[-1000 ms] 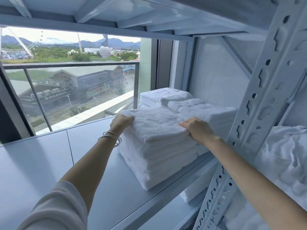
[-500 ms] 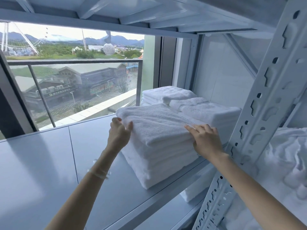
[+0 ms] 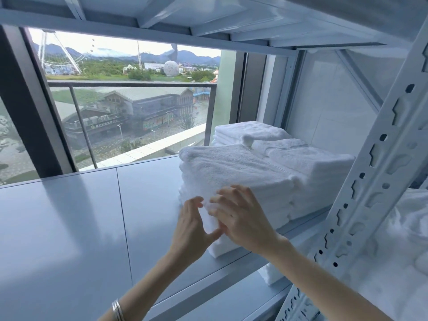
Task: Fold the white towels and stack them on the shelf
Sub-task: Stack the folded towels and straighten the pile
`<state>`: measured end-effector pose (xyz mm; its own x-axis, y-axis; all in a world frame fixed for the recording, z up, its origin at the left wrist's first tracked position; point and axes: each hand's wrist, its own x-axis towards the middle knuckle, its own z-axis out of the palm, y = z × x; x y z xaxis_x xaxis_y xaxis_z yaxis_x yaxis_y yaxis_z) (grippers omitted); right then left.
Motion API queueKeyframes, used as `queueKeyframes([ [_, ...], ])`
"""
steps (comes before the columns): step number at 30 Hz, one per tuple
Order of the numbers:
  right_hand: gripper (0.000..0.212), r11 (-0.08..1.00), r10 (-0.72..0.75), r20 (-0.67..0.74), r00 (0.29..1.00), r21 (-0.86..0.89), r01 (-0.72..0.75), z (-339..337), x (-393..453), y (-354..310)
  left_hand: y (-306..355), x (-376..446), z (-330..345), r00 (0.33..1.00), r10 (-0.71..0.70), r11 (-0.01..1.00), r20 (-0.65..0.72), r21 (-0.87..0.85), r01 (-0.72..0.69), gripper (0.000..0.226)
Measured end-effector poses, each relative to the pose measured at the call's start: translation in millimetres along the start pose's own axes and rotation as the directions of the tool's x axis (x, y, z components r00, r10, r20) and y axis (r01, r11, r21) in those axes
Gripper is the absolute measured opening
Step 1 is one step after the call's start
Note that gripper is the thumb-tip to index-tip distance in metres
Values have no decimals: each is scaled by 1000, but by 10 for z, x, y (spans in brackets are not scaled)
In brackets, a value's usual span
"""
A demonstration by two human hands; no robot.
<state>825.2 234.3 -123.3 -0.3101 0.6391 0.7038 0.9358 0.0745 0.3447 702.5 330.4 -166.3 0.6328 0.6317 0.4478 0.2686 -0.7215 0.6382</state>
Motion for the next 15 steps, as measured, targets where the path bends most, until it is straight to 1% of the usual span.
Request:
queueKeyframes([
  [2,23,994,-7,75,997,-110,15,62,74,-7,-10,-93,138,994,-67,998,83,23,66,84],
  [3,26,987,-7,107,994,-157,24,77,118,18,10,-125,207,991,-94,996,96,12,93,86],
  [5,32,980,-31,166,986,-188,62,58,205,73,46,-133,308,993,-109,994,41,-7,110,84],
  [6,29,979,-51,186,981,-186,86,45,237,104,62,-111,334,994,-113,993,5,-17,113,81],
  [7,20,978,-80,183,980,-177,113,36,258,133,65,-87,349,992,-124,992,-16,-30,124,77],
  [8,9,980,-110,167,980,-143,135,36,263,164,62,-74,352,990,-139,990,-23,-39,138,75],
  [9,8,987,-125,139,982,-83,138,33,247,210,61,-65,354,988,-150,988,-21,-48,149,73],
  [10,12,992,-123,118,985,3,123,33,212,274,65,-55,366,988,-154,987,-17,-57,153,70],
  [12,10,982,-83,89,993,176,66,11,132,374,86,-39,382,986,-162,984,-32,-83,159,65],
  [13,9,977,-67,91,994,206,47,-1,95,378,106,-34,391,985,-167,982,-32,-90,164,62],
  [14,10,980,-55,102,993,194,34,-4,67,358,130,-33,382,986,-164,984,-14,-79,162,60],
  [15,11,988,-48,124,991,154,28,9,48,319,116,-23,360,988,-149,987,32,-60,151,57],
])
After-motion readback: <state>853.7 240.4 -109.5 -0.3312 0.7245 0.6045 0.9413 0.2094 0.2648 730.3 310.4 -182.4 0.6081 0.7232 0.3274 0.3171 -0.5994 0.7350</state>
